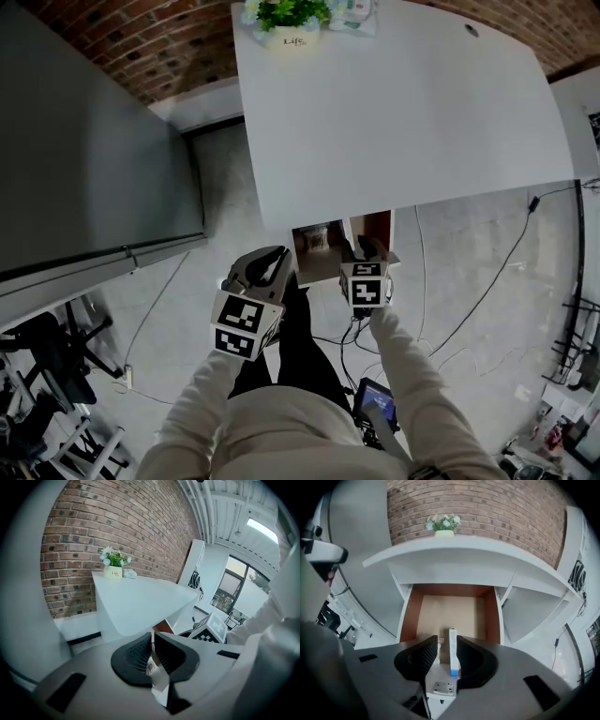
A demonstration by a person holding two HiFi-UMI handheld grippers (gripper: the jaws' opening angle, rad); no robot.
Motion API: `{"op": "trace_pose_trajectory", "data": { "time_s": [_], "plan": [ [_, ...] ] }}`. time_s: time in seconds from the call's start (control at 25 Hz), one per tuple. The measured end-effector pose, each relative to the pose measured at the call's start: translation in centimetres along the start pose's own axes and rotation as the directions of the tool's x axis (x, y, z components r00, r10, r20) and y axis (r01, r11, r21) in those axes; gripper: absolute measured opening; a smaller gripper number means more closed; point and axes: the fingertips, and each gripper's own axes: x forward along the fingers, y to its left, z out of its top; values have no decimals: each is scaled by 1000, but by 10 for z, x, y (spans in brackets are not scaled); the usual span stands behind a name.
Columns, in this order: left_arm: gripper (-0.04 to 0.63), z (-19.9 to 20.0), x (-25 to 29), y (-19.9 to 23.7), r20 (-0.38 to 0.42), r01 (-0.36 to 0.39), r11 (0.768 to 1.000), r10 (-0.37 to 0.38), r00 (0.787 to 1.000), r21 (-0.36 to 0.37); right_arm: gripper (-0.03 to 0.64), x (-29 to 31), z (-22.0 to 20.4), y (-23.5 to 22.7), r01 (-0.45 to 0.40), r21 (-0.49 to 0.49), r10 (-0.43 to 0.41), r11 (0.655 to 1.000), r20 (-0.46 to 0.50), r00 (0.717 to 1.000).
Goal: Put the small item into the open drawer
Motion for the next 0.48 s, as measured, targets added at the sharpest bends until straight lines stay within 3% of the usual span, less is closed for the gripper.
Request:
{"op": "trace_pose_trajectory", "data": {
  "time_s": [0.48],
  "plan": [
    [34,14,-7,-16,21,81,994,-82,996,73,107,-81,38,10,17,131,-43,991,199,979]
  ]
}}
